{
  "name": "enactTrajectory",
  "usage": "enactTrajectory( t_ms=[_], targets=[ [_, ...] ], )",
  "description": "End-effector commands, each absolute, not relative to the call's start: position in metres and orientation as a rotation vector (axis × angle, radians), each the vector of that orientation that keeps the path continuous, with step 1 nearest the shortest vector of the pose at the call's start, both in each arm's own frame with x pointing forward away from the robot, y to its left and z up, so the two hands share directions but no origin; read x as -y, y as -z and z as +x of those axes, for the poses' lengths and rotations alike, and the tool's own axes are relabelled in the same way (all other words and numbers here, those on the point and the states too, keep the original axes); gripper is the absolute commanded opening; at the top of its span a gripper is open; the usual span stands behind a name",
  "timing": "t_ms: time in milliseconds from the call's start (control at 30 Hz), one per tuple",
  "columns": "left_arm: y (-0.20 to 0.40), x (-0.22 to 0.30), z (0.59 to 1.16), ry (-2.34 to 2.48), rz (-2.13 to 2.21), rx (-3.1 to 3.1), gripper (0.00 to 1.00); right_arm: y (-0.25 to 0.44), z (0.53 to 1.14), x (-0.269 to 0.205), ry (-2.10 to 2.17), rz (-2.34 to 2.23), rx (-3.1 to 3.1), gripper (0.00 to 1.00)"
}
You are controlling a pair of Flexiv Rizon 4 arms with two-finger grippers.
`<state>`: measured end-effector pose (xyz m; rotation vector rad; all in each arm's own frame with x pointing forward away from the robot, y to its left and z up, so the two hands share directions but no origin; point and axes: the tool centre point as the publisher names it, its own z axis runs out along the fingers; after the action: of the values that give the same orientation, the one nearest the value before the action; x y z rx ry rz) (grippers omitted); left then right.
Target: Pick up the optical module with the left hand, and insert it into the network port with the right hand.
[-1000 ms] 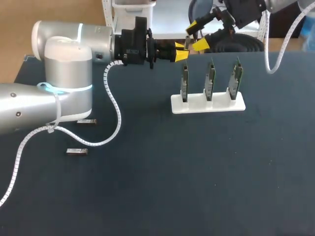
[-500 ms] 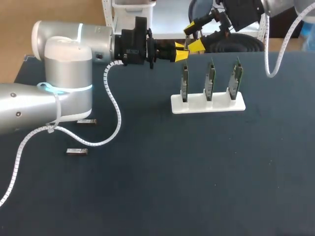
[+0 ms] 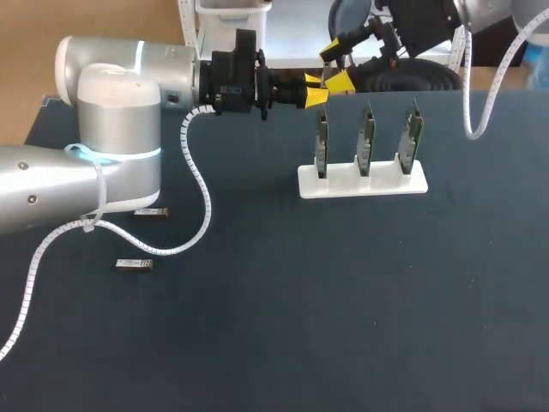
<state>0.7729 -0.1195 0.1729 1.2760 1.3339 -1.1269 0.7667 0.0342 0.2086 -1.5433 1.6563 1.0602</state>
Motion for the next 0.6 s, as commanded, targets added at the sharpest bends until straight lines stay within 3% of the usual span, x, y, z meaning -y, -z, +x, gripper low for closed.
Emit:
enactTrajectory(
  t_ms=[33, 600],
  targets=[
    [-0.1724, 0.1195, 0.7707, 1.121, 1.269, -1.333, 0.00, -0.2083, 0.7633, -0.0342, -1.057, -1.540, -1.655, 0.00],
    [-0.1724, 0.1195, 0.7707, 1.121, 1.269, -1.333, 0.00, -0.2014, 0.7562, -0.0321, -1.072, -1.540, -1.676, 0.00]
  ],
)
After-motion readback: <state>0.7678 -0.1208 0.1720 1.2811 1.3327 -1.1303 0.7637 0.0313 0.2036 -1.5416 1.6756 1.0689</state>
